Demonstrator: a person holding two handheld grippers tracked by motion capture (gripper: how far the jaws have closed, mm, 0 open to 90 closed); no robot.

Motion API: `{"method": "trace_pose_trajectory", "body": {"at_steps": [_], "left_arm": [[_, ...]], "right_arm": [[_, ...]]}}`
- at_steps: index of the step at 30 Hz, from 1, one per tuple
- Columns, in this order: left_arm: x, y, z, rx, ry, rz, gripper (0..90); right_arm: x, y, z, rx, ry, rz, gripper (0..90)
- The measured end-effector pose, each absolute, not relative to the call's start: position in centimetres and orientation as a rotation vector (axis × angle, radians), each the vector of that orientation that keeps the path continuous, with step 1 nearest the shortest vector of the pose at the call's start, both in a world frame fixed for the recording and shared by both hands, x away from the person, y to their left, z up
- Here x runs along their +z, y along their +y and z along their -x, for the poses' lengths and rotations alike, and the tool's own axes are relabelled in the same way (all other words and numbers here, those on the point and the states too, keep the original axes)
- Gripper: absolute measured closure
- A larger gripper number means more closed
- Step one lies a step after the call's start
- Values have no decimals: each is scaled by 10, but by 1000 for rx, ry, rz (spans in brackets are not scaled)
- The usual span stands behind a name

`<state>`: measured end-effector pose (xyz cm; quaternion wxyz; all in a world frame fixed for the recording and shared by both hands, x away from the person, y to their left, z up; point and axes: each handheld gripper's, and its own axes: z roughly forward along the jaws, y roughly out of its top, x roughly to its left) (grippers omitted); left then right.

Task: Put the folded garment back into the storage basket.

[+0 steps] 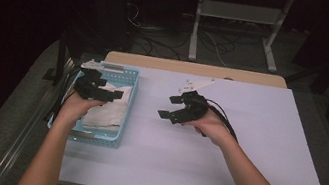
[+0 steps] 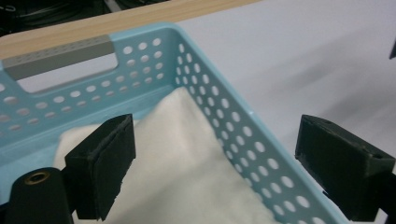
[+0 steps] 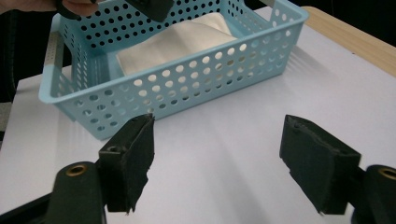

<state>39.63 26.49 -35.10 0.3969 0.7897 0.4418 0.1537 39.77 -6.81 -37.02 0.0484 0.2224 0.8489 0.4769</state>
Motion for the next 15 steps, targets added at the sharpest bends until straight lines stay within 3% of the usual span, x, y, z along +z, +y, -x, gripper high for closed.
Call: {"method": "trace_pose_trajectory", "body": {"at_steps": [15], "left_arm": [[-345, 233, -367, 349, 986, -2026, 101]], "right_arm": [[-377, -123, -379, 1395, 2512, -824, 145]]}}
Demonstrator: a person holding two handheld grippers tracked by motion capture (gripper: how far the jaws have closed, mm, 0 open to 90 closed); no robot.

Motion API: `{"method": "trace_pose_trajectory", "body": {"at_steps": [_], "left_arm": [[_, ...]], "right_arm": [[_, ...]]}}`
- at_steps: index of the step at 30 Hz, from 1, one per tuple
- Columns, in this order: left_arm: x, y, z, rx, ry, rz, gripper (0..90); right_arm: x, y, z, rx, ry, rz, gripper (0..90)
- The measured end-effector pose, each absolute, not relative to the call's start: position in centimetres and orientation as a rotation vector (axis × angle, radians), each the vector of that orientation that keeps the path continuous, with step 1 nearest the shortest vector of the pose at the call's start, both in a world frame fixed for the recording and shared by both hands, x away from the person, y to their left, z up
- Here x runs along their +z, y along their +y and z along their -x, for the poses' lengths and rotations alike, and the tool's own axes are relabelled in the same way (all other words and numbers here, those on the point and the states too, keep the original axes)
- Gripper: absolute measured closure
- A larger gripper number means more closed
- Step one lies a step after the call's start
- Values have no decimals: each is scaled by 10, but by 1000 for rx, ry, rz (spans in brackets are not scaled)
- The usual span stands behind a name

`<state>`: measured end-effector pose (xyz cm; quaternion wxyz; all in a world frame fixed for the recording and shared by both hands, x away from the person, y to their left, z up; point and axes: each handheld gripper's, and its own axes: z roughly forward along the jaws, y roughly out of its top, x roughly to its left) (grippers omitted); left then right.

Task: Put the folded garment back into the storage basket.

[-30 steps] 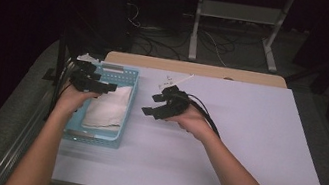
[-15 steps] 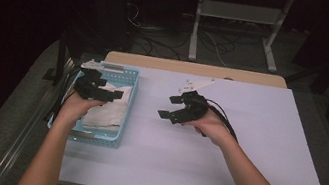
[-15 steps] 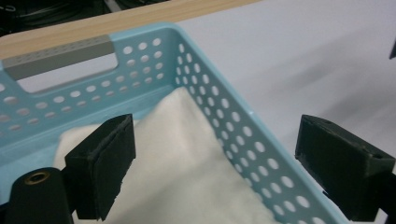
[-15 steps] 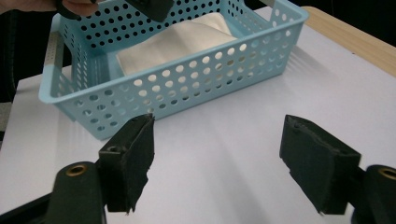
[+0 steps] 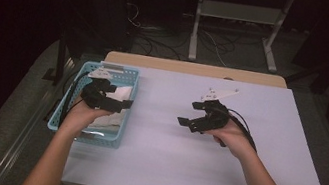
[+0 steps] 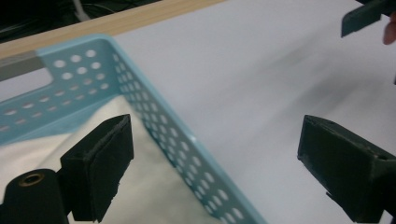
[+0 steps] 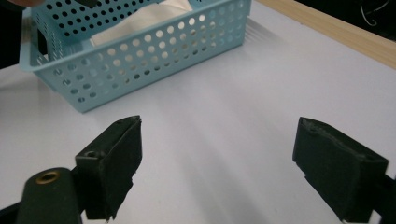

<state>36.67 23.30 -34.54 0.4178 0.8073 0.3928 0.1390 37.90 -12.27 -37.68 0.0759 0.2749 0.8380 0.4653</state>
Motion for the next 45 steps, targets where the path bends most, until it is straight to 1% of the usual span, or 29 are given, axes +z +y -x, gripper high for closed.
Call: {"method": "trace_pose_trajectory", "body": {"at_steps": [7, 12, 15, 17, 27, 33, 45], "left_arm": [[-346, 223, -355, 357, 930, -2035, 83], [-348, 217, -348, 338, 905, -2057, 51], [-349, 213, -344, 301, 879, -2068, 19], [-349, 210, -340, 300, 865, -2073, 9], [-351, 205, -323, 255, 779, -2074, 0], [-354, 204, -312, 255, 734, -2065, 0], [-367, 195, -299, 235, 706, -2069, 0]], "right_arm": [[-375, -145, -368, 1382, 2478, -840, 124], [-376, -159, -361, 1356, 2486, -842, 33], [-377, -168, -355, 1345, 2479, -850, 14], [-378, -174, -352, 1346, 2475, -850, 4], [-386, -204, -332, 1357, 2470, -877, 4], [-392, -218, -319, 1338, 2483, -866, 4], [-401, -236, -297, 1342, 2482, -869, 4]]}}
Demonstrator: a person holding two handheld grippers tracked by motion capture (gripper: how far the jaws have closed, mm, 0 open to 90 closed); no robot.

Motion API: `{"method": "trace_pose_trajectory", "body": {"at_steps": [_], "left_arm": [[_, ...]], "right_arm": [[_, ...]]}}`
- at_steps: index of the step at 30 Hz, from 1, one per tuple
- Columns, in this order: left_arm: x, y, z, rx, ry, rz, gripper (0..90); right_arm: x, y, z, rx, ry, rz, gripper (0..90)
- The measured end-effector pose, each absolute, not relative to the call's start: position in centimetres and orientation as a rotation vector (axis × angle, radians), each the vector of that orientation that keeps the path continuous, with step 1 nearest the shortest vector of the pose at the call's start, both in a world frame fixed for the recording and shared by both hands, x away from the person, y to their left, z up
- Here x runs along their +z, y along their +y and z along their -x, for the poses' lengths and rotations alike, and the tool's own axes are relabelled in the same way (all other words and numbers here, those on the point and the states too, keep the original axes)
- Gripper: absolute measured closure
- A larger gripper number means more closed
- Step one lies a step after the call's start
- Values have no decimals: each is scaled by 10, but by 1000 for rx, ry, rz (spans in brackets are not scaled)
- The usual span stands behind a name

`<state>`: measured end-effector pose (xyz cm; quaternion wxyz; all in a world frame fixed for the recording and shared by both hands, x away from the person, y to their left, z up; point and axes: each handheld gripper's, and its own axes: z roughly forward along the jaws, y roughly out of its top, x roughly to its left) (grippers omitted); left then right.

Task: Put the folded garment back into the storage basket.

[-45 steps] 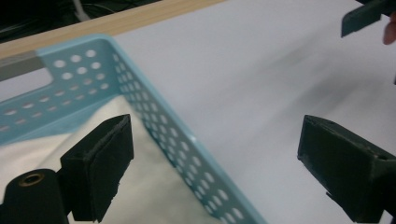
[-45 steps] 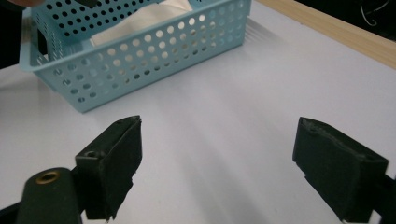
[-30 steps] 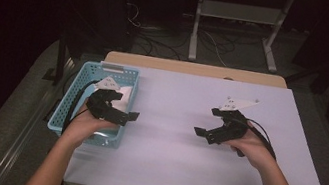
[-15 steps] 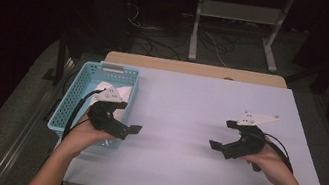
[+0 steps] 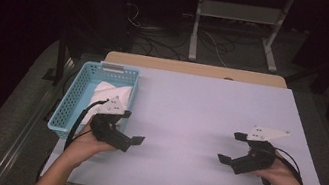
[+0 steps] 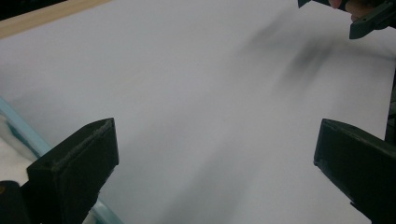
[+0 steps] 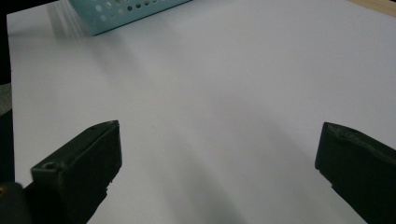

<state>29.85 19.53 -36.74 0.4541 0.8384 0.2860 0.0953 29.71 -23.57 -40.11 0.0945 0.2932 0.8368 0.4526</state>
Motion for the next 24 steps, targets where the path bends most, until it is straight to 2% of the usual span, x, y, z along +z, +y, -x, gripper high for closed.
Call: {"method": "trace_pose_trajectory", "body": {"at_steps": [24], "left_arm": [[-374, 193, -297, 231, 670, -2067, 0]], "right_arm": [[-420, -276, -273, 1381, 2421, -925, 4]]}}
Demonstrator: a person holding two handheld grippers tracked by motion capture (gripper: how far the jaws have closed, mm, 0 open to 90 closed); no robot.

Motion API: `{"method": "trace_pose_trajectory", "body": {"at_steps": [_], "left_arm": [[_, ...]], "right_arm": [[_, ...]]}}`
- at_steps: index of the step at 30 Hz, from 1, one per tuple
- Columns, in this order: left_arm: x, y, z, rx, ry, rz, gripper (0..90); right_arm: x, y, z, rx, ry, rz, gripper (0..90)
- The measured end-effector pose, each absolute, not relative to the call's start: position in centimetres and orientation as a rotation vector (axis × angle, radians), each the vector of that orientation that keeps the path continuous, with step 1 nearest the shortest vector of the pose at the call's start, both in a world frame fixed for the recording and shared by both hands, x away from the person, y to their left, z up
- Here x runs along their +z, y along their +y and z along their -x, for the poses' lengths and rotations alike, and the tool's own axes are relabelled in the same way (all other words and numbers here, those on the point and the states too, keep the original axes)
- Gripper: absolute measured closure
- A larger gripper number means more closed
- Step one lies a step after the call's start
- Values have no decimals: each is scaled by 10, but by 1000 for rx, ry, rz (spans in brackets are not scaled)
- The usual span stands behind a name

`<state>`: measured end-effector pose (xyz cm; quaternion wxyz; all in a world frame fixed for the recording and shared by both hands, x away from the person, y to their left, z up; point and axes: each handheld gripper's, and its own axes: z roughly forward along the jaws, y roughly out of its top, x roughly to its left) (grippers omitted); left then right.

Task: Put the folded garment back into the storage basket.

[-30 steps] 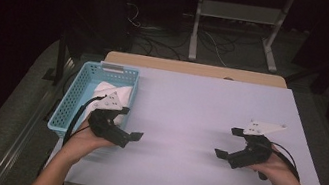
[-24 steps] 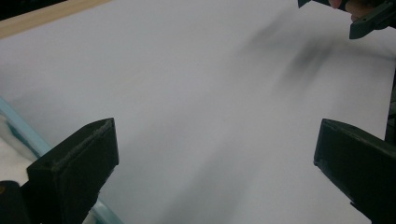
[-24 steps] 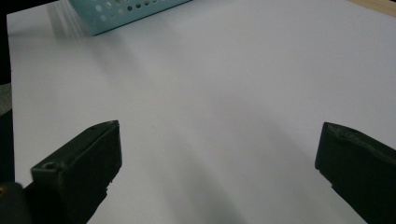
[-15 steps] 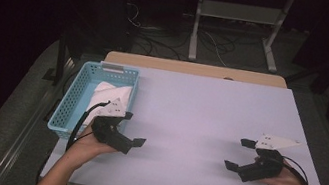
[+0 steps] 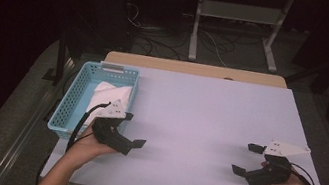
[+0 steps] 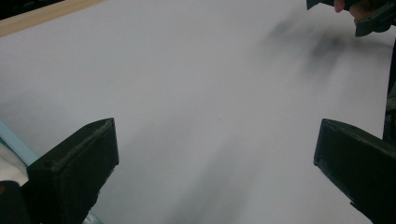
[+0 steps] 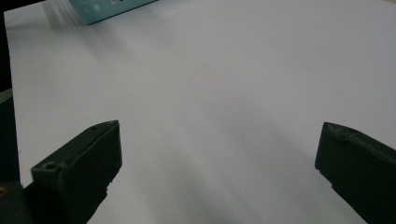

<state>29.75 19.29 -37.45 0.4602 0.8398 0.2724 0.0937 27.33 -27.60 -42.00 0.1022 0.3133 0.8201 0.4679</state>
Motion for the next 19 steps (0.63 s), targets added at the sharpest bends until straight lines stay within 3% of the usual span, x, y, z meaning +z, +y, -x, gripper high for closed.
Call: {"method": "trace_pose_trajectory", "body": {"at_steps": [19], "left_arm": [[-375, 192, -297, 225, 668, -2064, 0]], "right_arm": [[-419, -277, -274, 1384, 2419, -915, 4]]}}
